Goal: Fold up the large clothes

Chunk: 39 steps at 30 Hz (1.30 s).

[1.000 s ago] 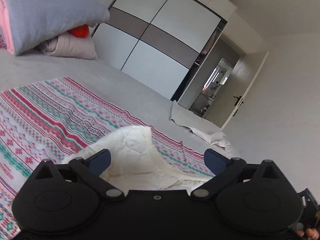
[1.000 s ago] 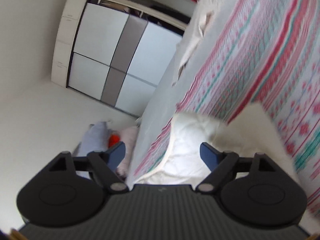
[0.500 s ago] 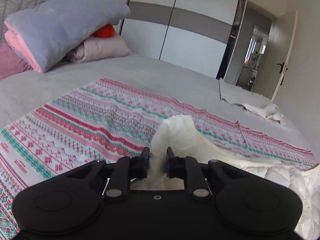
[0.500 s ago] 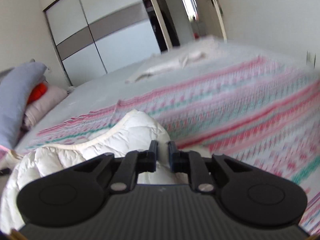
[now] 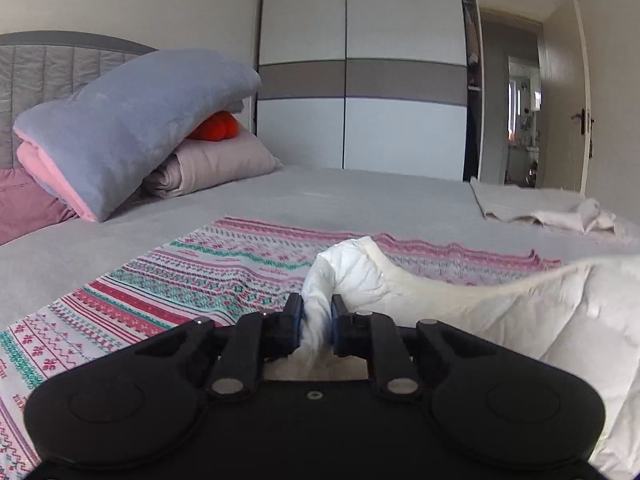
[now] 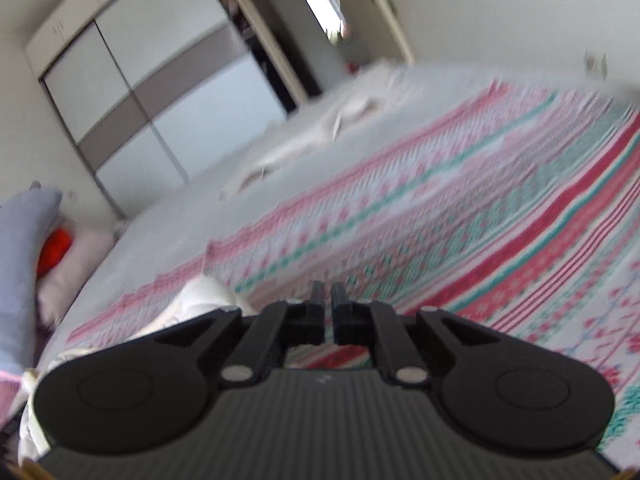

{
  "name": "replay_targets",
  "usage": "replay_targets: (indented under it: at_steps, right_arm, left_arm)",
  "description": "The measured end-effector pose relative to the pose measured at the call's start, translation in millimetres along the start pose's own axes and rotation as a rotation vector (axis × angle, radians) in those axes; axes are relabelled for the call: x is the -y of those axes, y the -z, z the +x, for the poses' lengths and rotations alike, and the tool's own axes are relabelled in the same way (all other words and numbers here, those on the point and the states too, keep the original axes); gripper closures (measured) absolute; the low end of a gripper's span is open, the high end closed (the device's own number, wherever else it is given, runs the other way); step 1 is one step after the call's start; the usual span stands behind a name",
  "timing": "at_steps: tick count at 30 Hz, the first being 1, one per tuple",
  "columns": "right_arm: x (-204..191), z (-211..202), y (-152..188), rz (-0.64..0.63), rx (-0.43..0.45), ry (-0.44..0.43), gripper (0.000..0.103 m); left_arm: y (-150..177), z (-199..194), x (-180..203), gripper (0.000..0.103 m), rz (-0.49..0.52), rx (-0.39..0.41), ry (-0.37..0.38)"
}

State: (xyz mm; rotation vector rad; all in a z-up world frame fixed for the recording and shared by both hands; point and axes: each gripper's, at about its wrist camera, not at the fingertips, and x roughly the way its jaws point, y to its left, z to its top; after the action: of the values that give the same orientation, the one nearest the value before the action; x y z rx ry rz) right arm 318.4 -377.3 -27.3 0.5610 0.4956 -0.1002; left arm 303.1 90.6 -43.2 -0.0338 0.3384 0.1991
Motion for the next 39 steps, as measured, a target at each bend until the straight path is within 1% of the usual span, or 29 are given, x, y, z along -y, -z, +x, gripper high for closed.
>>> replay_targets:
  at_steps: [2, 3, 4, 6, 7, 8, 9, 10, 11, 12, 15, 16, 18, 20, 22, 23, 24, 25, 27, 30, 31, 32, 33, 34, 35, 36, 37, 38, 39]
  right_arm:
    - [3.1, 2.6, -3.1, 0.054, -0.020, -0.105, 0.056]
    - [1.2, 4.4, -4.3, 0.065, -0.019, -0.142, 0.025]
    - [0.0, 5.9, -5.7, 0.062, -0.022, -0.171, 0.020]
    - [-4.9, 11.6, -7.7, 0.038, -0.057, -0.215, 0.023]
    - [-8.8, 13.8, -6.8, 0.008, -0.079, -0.232, 0.033]
    - [-14.6, 16.2, -4.8, -0.037, -0.102, -0.242, 0.040]
    - [-23.4, 17.7, -1.7, -0.091, -0.127, -0.241, 0.063]
    - [-32.9, 18.4, 3.3, -0.168, -0.141, -0.223, 0.079]
    - [-41.4, 15.0, 9.2, -0.238, -0.123, -0.187, 0.082]
    - [-49.4, 10.6, 12.1, -0.286, -0.099, -0.162, 0.090]
    - [-63.3, -10.9, 5.4, -0.319, 0.025, -0.095, 0.093]
    - [-66.4, -18.6, 2.1, -0.322, 0.072, -0.065, 0.094]
    - [-72.6, -26.8, -0.6, -0.347, 0.139, -0.010, 0.094]
    - [-78.2, -21.5, 7.3, -0.409, 0.171, 0.056, 0.094]
    - [-78.5, -0.4, 21.7, -0.459, 0.126, 0.114, 0.094]
    - [-76.1, 15.3, 30.8, -0.475, 0.078, 0.150, 0.094]
    - [-73.1, 30.9, 39.5, -0.486, 0.030, 0.182, 0.094]
    - [-70.8, 43.0, 45.8, -0.488, -0.011, 0.210, 0.094]
    - [-68.5, 54.7, 51.8, -0.488, -0.046, 0.250, 0.093]
    - [-57.8, 58.1, 51.5, -0.432, -0.065, 0.245, 0.093]
    - [-56.7, 56.4, 51.7, -0.424, -0.064, 0.242, 0.093]
    - [-57.5, 55.3, 50.6, -0.430, -0.066, 0.246, 0.091]
    - [-60.5, 52.1, 49.8, -0.440, -0.066, 0.247, 0.089]
    - [-62.5, 45.8, 48.5, -0.446, -0.071, 0.249, 0.087]
    - [-65.1, 36.6, 44.9, -0.439, -0.073, 0.252, 0.083]
    - [-65.9, 25.2, 42.1, -0.422, -0.068, 0.248, 0.071]
    - [-65.5, 12.4, 38.9, -0.405, -0.061, 0.235, 0.049]
    - [-65.4, 1.1, 36.7, -0.394, -0.054, 0.224, 0.039]
    - [-65.1, -10.4, 34.8, -0.388, -0.054, 0.215, 0.032]
  left_arm:
    - [-1.9, 5.3, -0.5, 0.085, -0.016, -0.016, 0.011]
    - [-2.8, 7.0, -0.8, 0.085, -0.022, -0.022, 0.018]
    - [-4.1, 9.6, -1.9, 0.085, -0.029, -0.032, 0.022]
    - [-3.9, 13.0, -1.4, 0.085, -0.046, -0.048, 0.029]
    - [-3.9, 14.7, -1.7, 0.085, -0.055, -0.055, 0.033]
    - [-3.9, 15.5, -1.4, 0.085, -0.061, -0.059, 0.038]
    - [-4.3, 15.7, -1.3, 0.087, -0.065, -0.061, 0.045]
    - [-5.6, 14.6, -2.0, 0.089, -0.072, -0.058, 0.055]
    - [-8.1, 10.5, -4.4, 0.089, -0.091, -0.041, 0.073]
    - [-12.2, 4.9, -7.4, 0.090, -0.111, -0.015, 0.089]
    - [-33.8, -16.8, -18.6, 0.091, -0.158, 0.089, 0.119]
    - [-39.2, -21.3, -22.0, 0.091, -0.163, 0.113, 0.126]
    - [-43.2, -19.6, -25.6, 0.090, -0.157, 0.122, 0.110]
    - [-29.5, 0.6, -24.6, 0.090, -0.138, 0.057, 0.066]
    - [-7.1, 30.4, -21.9, 0.090, -0.132, -0.076, 0.026]
    - [0.8, 43.2, -23.3, 0.089, -0.149, -0.138, 0.026]
    - [1.8, 50.4, -24.8, 0.086, -0.164, -0.170, 0.027]
    - [3.0, 55.3, -26.3, 0.085, -0.176, -0.190, 0.017]
    - [5.6, 64.8, -30.2, 0.082, -0.202, -0.236, 0.017]
    - [5.6, 65.6, -30.2, 0.080, -0.206, -0.251, 0.014]
    - [4.0, 63.9, -27.1, 0.078, -0.187, -0.256, 0.005]
    - [1.8, 60.1, -25.6, 0.069, -0.170, -0.259, 0.001]
    - [-2.3, 54.5, -26.3, 0.058, -0.162, -0.257, 0.002]
    - [-7.2, 46.3, -30.4, 0.051, -0.167, -0.253, 0.005]
    - [-10.2, 35.1, -35.9, 0.039, -0.186, -0.244, 0.015]
    - [-14.0, 24.9, -42.2, 0.024, -0.210, -0.232, 0.031]
    - [-17.2, 14.5, -47.2, 0.019, -0.224, -0.223, 0.044]
    - [-20.5, 5.1, -51.1, 0.016, -0.226, -0.223, 0.051]
    - [-23.6, -3.1, -54.6, 0.016, -0.224, -0.233, 0.049]
